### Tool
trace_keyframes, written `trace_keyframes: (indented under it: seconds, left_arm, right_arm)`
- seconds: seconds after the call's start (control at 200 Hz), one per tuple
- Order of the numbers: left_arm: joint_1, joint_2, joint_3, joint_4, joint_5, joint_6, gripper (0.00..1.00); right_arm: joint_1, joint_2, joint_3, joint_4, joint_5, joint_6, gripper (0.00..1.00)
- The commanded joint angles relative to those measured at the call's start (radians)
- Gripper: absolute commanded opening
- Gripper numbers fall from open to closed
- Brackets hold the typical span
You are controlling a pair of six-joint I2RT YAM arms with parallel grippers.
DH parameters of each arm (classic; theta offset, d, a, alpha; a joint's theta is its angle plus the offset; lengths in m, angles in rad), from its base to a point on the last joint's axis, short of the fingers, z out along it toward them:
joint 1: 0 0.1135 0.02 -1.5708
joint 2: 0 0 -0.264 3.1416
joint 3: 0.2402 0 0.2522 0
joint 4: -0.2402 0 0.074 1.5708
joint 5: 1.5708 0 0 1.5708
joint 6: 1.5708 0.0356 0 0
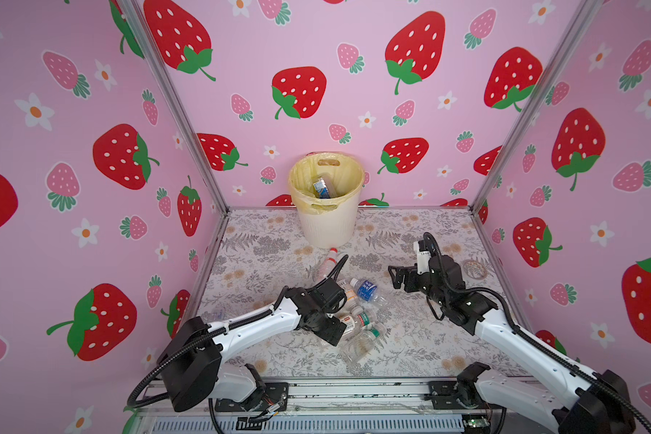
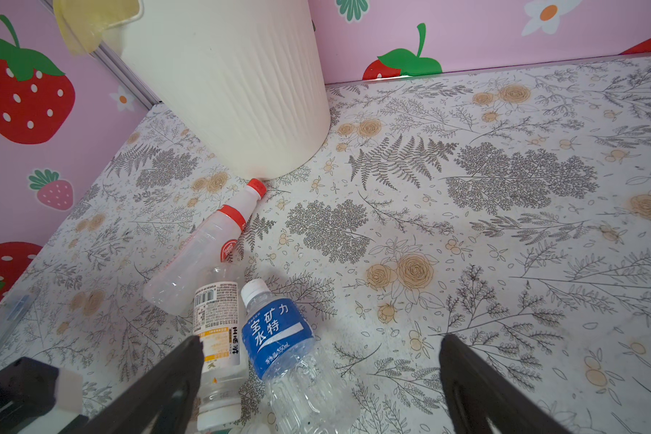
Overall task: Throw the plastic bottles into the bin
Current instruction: 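Lower the left gripper onto the sunflower-labelled tea bottle and close on it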
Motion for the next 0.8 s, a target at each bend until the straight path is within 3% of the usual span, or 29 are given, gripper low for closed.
trace_keyframes:
  seconds: [0.0,0.795]
  left_arm:
    - [-0.004,0.017,0.002,0.007,-0.004,0.009,0.9]
    - [-0.054,0.139,0.081,-0.048,-0.082,0.037,0.75]
  right_arm:
    - [-0.004,-0.016,-0.018,-0.005,0.005,0.016,0.99]
    - [-0.014,-0.004,-0.012,-0.003,0.021,0.014,0.99]
